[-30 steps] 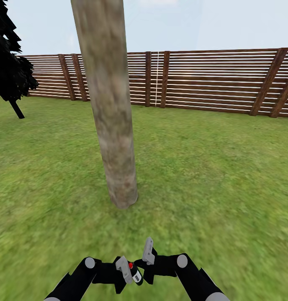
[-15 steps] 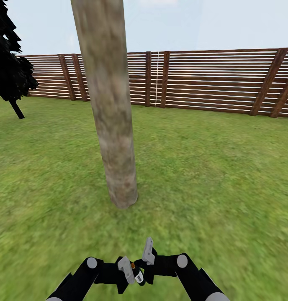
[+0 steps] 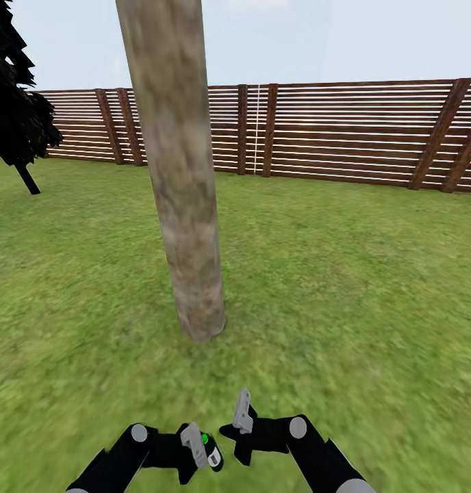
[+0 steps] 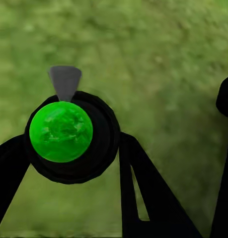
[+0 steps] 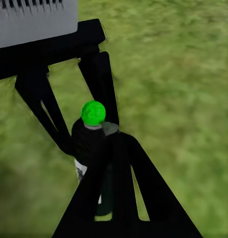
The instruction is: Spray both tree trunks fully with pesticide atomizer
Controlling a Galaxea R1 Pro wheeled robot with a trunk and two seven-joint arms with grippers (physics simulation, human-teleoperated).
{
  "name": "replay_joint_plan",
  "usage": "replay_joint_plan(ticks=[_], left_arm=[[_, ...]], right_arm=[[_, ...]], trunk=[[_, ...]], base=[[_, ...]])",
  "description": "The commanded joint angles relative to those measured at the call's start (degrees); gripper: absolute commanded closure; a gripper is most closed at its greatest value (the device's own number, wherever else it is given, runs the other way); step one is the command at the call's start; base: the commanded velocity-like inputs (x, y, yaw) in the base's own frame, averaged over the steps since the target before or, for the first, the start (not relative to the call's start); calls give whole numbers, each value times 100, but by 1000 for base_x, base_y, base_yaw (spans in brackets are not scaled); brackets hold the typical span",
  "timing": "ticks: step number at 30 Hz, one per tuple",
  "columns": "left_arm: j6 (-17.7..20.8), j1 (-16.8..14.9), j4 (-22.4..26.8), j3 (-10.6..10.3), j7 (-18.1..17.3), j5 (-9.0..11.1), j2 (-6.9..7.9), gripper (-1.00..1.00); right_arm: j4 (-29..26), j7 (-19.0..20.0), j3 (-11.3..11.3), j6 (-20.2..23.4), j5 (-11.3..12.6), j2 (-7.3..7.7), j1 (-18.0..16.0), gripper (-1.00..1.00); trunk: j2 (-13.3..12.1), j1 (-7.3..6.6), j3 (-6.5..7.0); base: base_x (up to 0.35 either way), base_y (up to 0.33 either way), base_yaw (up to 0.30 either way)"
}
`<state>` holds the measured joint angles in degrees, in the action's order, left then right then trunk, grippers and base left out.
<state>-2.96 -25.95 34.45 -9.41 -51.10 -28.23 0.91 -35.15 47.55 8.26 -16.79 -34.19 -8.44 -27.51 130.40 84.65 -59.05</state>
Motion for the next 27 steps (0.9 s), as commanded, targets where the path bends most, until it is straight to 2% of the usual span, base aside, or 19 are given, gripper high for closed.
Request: replay_joint_plan(ticks=[1, 4, 5, 7, 8, 13, 14, 15, 16, 17, 18, 19, 20, 21, 22, 23, 25, 27], left_arm=[[5, 1, 1, 1, 2, 12, 72, 100], [14, 2, -6, 9, 9, 13, 287, 100], [10, 2, -4, 42, 11, 20, 398, 100], [7, 14, -2, 138, 12, 24, 511, 100], [2, 30, -5, 195, 12, 22, 550, 100], [-14, 62, -8, 311, 37, 25, 787, 100], [-17, 63, -12, 318, 149, 35, 808, 100], [-19, 63, -19, 336, 333, 42, 812, 100], [-19, 65, -23, 414, 681, 55, 802, 100], [-20, 72, -24, 501, 959, 70, 782, 100], [-23, 82, -48, 618, 1299, 131, 752, 100], [-28, 86, -130, 706, 1530, 240, 728, 100], [-37, 88, -306, 804, 1810, 453, 710, 100], [-49, 89, -507, 905, 2178, 752, 701, 100], [-59, 89, -624, 956, 2436, 954, 697, 100], [-113, 90, -789, 1000, 2893, 1300, 694, 100], [-432, 92, -1099, 1035, 3773, 1973, 692, 100], [-807, 112, -1441, 1044, 4443, 2499, 687, 100]], right_arm=[[0, 0, 0, 0, 0, 0, 0, 100], [0, 0, 0, 0, -7, 0, 0, 100], [5, 0, -4, 0, -8, 4, 0, 100], [8, 0, -8, -6, -8, 31, 0, 100], [8, 0, -11, -8, -9, 44, 0, -100], [19, -4, -19, -10, -9, 163, 0, -100], [39, -9, -25, -15, -9, 192, 3, -100], [95, -18, -35, -16, -5, 224, 6, -100], [197, -71, -71, -17, 8, 307, 8, -100], [310, -222, -139, -17, 17, 402, 8, -100], [528, -573, -297, -17, 28, 519, 9, -100], [767, -902, -476, -17, 32, 569, 9, -100], [1091, -1296, -748, -19, 35, 594, 9, -100], [1408, -1689, -1053, -39, 38, 605, 10, -100], [1576, -1918, -1219, -50, 39, 608, 13, -100], [1796, -2239, -1387, -94, 41, 612, 20, -100], [2059, -2902, -1537, -366, 62, 614, 29, -100], [2201, -3722, -1583, -678, 274, 614, 53, -100]], trunk=[[0, 0, 0], [0, 0, 0], [0, 0, 0], [0, 0, 0], [0, 0, 0], [0, 0, 0], [0, 0, 0], [0, 0, 0], [0, 0, 0], [0, 0, 0], [0, 0, 0], [0, 0, 0], [0, 0, 0], [0, 0, 0], [0, 0, 0], [0, 0, 0], [0, 0, 0], [0, 0, 0]], base=[[0, 0, 0], [0, 0, 0], [0, 0, 0], [0, 0, 0], [0, 0, 0], [0, 0, 0], [0, 0, 0], [0, 0, 0], [0, 0, 0], [0, 0, 0], [0, 0, 0], [0, 0, 0], [0, 0, 0], [0, 0, 0], [0, 0, 0], [0, 0, 0], [0, 0, 0], [0, 0, 0]])
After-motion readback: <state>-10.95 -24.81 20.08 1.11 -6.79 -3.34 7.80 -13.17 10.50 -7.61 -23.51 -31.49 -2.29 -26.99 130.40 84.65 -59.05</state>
